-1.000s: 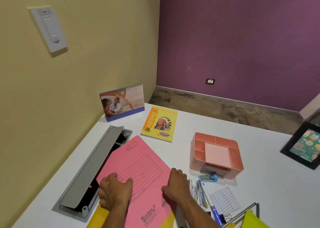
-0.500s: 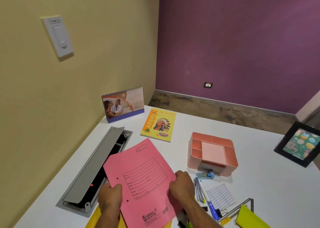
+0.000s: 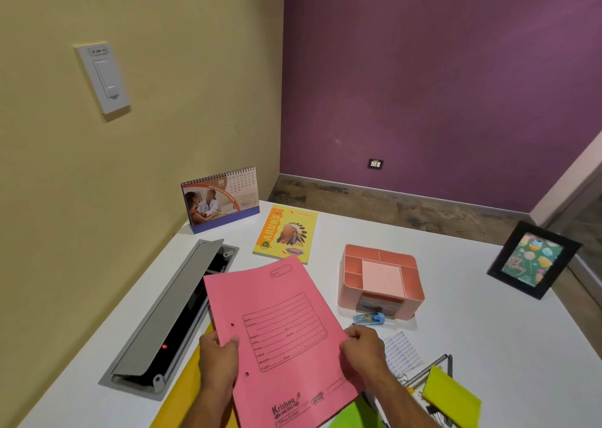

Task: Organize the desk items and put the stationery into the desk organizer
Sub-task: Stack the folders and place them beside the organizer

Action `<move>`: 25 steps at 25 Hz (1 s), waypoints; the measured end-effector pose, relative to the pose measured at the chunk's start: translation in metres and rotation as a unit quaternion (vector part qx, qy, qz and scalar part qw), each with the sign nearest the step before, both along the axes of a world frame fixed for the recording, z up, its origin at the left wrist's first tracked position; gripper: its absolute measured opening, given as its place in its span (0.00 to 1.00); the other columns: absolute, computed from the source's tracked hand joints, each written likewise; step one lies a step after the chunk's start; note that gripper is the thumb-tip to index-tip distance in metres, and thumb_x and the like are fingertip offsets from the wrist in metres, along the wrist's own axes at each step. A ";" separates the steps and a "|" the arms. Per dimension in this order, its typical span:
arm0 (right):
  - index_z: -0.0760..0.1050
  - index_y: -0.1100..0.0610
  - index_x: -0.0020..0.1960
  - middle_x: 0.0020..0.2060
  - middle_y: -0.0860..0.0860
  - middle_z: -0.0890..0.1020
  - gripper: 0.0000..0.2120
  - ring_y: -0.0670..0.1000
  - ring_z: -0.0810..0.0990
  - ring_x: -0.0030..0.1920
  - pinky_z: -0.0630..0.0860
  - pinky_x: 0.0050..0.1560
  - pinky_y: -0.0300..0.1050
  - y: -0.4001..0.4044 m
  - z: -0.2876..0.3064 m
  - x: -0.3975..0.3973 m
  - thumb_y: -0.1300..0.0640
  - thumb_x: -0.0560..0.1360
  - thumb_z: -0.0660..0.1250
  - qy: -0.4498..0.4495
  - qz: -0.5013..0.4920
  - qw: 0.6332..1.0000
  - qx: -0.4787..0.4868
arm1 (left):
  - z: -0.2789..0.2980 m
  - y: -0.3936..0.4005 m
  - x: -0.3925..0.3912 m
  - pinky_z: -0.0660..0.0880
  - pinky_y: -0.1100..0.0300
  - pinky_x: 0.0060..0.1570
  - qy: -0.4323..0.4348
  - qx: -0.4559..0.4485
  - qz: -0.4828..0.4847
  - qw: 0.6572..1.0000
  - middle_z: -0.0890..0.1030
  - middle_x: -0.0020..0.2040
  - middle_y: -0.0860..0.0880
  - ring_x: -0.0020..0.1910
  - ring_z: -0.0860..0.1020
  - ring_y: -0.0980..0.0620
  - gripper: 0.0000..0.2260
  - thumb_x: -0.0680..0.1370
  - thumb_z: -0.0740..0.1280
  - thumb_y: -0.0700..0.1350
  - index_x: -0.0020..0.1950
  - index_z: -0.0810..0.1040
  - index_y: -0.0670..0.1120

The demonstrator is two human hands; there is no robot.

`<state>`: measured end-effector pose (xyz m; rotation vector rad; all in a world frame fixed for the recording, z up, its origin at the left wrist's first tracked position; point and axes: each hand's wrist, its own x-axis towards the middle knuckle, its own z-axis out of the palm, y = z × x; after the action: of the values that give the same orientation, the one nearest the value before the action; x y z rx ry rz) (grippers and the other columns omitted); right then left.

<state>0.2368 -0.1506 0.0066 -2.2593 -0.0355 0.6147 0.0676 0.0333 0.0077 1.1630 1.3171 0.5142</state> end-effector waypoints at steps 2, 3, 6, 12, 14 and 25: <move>0.79 0.56 0.33 0.32 0.48 0.84 0.03 0.52 0.82 0.40 0.79 0.45 0.49 -0.011 0.001 0.002 0.62 0.64 0.71 0.011 -0.018 0.999 0.027 | 0.012 -0.001 0.004 0.80 0.49 0.40 -0.012 0.039 -0.005 0.999 0.81 0.46 0.43 0.43 0.82 0.42 0.08 0.78 0.65 0.38 0.55 0.70 0.47; 0.78 0.56 0.33 0.32 0.49 0.85 0.04 0.53 0.83 0.40 0.79 0.46 0.50 -0.015 0.001 0.003 0.61 0.63 0.73 0.023 -0.023 0.998 0.049 | 0.018 0.001 0.005 0.80 0.49 0.42 -0.021 0.058 -0.014 0.998 0.81 0.48 0.43 0.43 0.82 0.42 0.09 0.78 0.65 0.38 0.55 0.70 0.48; 0.81 0.51 0.45 0.41 0.48 0.87 0.14 0.52 0.86 0.44 0.82 0.50 0.55 -0.025 0.011 0.000 0.56 0.60 0.76 0.069 -0.013 0.986 0.150 | 0.042 0.005 0.009 0.80 0.50 0.39 -0.053 0.100 -0.057 0.992 0.82 0.47 0.44 0.41 0.82 0.42 0.09 0.79 0.66 0.38 0.55 0.70 0.49; 0.77 0.59 0.61 0.52 0.58 0.86 0.17 0.60 0.85 0.52 0.80 0.54 0.58 -0.035 0.030 -0.014 0.68 0.74 0.70 0.173 0.047 0.926 0.331 | 0.085 0.007 0.012 0.81 0.49 0.38 -0.121 0.153 -0.119 0.974 0.85 0.43 0.43 0.39 0.84 0.42 0.10 0.79 0.66 0.38 0.58 0.70 0.47; 0.77 0.61 0.60 0.51 0.59 0.86 0.15 0.61 0.85 0.51 0.81 0.52 0.57 -0.034 0.032 -0.019 0.70 0.75 0.67 0.158 0.031 0.925 0.345 | 0.089 0.008 0.013 0.82 0.49 0.38 -0.119 0.165 -0.139 0.969 0.85 0.42 0.44 0.38 0.85 0.43 0.09 0.80 0.66 0.41 0.58 0.70 0.48; 0.79 0.61 0.57 0.48 0.60 0.86 0.13 0.62 0.85 0.46 0.82 0.47 0.58 -0.083 0.025 -0.005 0.72 0.75 0.66 0.099 -0.103 0.911 0.387 | -0.001 0.039 -0.048 0.76 0.48 0.56 0.231 0.187 -0.283 0.912 0.76 0.64 0.42 0.60 0.76 0.42 0.28 0.73 0.75 0.49 0.68 0.69 0.44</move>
<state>0.2322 -0.2333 0.0313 -1.4035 0.0531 0.5794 0.0196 0.0726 0.0064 1.9949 1.2105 0.0522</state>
